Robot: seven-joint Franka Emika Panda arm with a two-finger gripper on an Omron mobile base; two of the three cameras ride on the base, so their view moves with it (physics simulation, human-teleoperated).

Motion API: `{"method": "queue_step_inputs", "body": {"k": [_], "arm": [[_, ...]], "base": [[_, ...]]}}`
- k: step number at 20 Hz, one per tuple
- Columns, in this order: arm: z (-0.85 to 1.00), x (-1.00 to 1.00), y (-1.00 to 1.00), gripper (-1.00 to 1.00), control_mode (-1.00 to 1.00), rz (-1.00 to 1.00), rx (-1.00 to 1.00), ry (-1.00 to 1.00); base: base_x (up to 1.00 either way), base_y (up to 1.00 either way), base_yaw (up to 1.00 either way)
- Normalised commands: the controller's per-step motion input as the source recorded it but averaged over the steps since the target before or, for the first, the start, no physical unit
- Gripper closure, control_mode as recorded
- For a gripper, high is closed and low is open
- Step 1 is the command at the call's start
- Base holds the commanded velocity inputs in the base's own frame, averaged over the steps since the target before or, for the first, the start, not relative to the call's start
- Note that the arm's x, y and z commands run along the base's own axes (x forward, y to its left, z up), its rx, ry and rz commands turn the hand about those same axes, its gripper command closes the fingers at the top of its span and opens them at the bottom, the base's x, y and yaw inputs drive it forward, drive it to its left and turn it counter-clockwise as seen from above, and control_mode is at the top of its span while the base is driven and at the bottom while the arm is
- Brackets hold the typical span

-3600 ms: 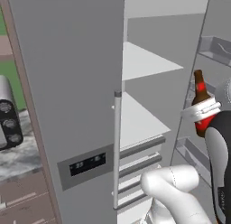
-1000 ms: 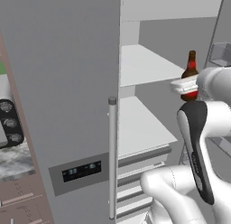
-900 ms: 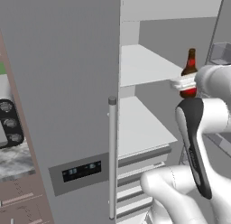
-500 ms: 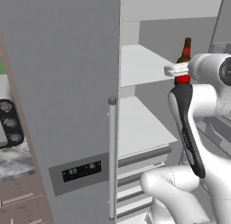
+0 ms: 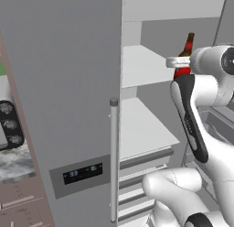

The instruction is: Place the beer and liquor on the top shelf of the fridge to keep them out of children's reach, and place the apple on lower shelves for easy access.

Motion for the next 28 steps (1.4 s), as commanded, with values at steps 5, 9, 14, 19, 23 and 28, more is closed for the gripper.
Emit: {"method": "queue_step_inputs", "body": {"k": [5, 9, 14, 19, 23, 28], "arm": [[-0.18, 0.44, 0.0, 1.0, -1.0, 0.0, 0.0, -0.02], [-0.28, 0.51, 0.0, 1.0, -1.0, 0.0, 0.0, 0.0], [-0.28, 0.55, 0.0, 1.0, -1.0, 0.0, 0.0, 0.0], [-0.12, 0.53, 0.0, 1.0, -1.0, 0.0, 0.0, -0.01], [0.0, 0.53, -0.06, 1.0, -1.0, 0.0, 0.02, -0.04], [0.0, 0.58, -0.11, 1.0, -1.0, 0.0, 0.01, -0.03]], "base": [[0.0, 0.0, 0.0], [0.0, 0.0, 0.0], [0.0, 0.0, 0.0], [0.0, 0.0, 0.0], [0.0, 0.0, 0.0], [0.0, 0.0, 0.0]]}}
